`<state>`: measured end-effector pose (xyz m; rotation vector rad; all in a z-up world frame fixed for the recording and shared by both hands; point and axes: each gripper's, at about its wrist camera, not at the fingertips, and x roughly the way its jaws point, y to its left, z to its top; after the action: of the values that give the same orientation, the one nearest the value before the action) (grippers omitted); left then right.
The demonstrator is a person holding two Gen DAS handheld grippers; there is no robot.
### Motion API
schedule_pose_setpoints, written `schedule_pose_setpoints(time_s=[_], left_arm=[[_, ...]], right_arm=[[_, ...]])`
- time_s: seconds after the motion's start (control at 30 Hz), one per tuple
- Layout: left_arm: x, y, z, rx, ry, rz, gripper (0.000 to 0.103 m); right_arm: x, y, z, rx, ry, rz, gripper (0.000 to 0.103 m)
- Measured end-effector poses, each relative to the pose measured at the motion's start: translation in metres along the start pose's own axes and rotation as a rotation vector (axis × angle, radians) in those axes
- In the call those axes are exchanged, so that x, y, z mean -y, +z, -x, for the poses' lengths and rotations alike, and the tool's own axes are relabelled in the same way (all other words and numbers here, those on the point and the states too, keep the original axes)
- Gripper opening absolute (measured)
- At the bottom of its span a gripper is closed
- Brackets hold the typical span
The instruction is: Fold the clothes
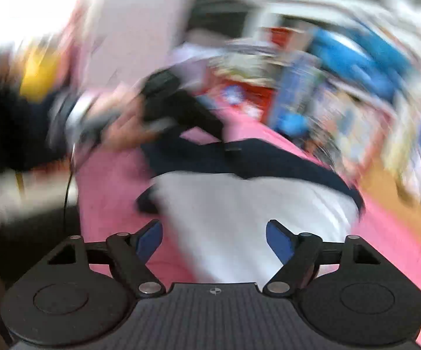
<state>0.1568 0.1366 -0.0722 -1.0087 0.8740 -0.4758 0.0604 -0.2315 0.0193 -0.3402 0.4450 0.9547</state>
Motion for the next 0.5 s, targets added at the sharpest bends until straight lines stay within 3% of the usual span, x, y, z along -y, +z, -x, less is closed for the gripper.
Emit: schedule_pose_setpoints(time_s=[0.07, 0.17, 0.23, 0.37, 0.43, 0.5], left_arm=[[0.005, 0.0, -0.002, 0.007, 0.003, -0.012, 0.038], [0.009, 0.0, 0.0, 0.02, 0.009, -0.03, 0.036], [0.018, 0.0, 0.002, 0.032, 0.022, -0.078, 0.035], [0.041, -0.001, -0.003, 0.039, 0.09, -0.217, 0.035], [0.046, -0.001, -0.006, 0.032, 0.113, -0.25, 0.035], [0.049, -0.002, -0.006, 0.045, 0.124, -0.266, 0.034]], right_arm=[[0.061, 0.0, 0.002, 0.027, 0.007, -0.296, 0.086], [0.14, -0.015, -0.032, 0.01, 0.018, -0.689, 0.079], [0.16, -0.022, -0.057, -0.006, 0.017, -0.761, 0.076], [0.174, -0.024, -0.108, -0.05, 0.081, -0.744, 0.081], [0.176, -0.025, -0.124, 0.003, 0.074, -0.697, 0.087], [0.184, -0.02, -0.139, 0.039, 0.075, -0.751, 0.084]])
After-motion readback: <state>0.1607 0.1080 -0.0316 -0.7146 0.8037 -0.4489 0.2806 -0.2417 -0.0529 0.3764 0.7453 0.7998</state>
